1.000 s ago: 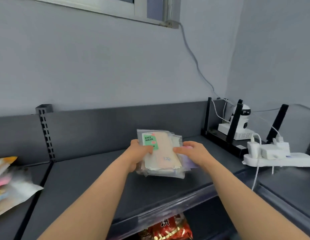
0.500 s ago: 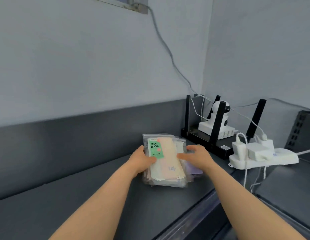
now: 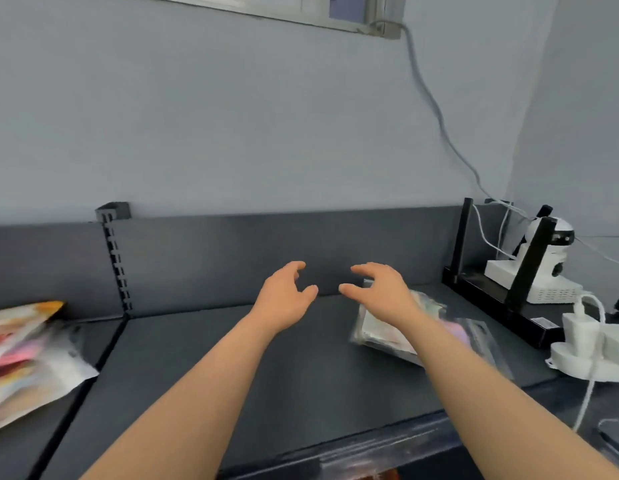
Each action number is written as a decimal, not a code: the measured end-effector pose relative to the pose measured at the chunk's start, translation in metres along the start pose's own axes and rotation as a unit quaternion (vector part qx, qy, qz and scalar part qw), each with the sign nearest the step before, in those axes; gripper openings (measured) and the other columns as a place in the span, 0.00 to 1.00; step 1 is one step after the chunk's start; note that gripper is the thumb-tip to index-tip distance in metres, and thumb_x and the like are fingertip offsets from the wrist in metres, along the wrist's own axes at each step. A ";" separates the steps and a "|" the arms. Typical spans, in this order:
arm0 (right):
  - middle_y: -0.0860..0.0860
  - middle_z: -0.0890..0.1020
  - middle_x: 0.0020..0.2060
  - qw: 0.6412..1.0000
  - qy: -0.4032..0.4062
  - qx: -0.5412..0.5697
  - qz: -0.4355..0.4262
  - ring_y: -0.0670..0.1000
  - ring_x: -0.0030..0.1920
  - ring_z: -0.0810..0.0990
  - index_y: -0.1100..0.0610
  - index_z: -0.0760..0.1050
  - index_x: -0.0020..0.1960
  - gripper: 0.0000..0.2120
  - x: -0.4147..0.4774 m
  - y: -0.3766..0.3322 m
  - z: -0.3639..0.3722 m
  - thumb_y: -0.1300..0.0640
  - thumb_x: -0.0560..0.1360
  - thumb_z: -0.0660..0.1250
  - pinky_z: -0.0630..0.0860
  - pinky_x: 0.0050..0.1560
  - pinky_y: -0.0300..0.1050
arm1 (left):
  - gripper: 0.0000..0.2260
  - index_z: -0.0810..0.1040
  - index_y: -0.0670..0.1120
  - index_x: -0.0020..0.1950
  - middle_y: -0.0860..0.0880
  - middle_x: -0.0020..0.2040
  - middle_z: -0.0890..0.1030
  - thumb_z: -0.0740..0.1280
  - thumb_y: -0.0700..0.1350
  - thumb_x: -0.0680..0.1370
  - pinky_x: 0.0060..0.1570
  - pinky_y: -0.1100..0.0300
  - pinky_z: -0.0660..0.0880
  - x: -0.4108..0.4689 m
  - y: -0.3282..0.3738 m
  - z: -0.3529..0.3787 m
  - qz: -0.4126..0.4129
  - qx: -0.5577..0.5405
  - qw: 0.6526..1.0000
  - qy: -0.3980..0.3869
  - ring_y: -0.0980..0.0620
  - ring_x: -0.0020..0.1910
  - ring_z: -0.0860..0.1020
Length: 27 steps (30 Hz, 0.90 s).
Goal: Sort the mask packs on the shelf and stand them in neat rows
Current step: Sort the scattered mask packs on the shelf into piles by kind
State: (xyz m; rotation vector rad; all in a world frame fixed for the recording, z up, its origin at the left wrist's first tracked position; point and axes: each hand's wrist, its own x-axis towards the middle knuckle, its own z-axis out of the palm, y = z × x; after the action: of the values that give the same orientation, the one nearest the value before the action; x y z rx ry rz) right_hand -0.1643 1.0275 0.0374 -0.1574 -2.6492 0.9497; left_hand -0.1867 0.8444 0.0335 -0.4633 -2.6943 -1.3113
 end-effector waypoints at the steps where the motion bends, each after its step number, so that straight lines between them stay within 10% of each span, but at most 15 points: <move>1: 0.49 0.73 0.69 1.000 -0.013 0.014 -0.017 0.51 0.72 0.66 0.51 0.73 0.68 0.26 -0.004 -0.011 0.006 0.45 0.73 0.70 0.64 0.71 0.52 | 0.25 0.64 0.49 0.76 0.48 0.71 0.70 0.65 0.49 0.80 0.57 0.63 0.67 -0.010 -0.006 -0.011 -0.003 0.009 1.000 0.021 0.50 0.70 0.70; 27: 0.48 0.72 0.70 0.915 -0.252 0.135 -0.283 0.50 0.69 0.71 0.52 0.71 0.70 0.22 -0.150 -0.357 0.237 0.51 0.77 0.66 0.69 0.66 0.43 | 0.21 0.72 0.45 0.70 0.46 0.61 0.78 0.67 0.49 0.78 0.49 0.55 0.76 -0.291 -0.200 -0.344 -0.243 0.053 0.895 0.370 0.49 0.52 0.78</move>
State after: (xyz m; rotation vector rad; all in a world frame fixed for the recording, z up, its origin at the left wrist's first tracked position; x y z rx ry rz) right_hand -0.1008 0.5784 0.0527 0.9893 -2.6774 1.2384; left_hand 0.0138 0.3939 0.0305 0.6479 -2.2364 -1.0980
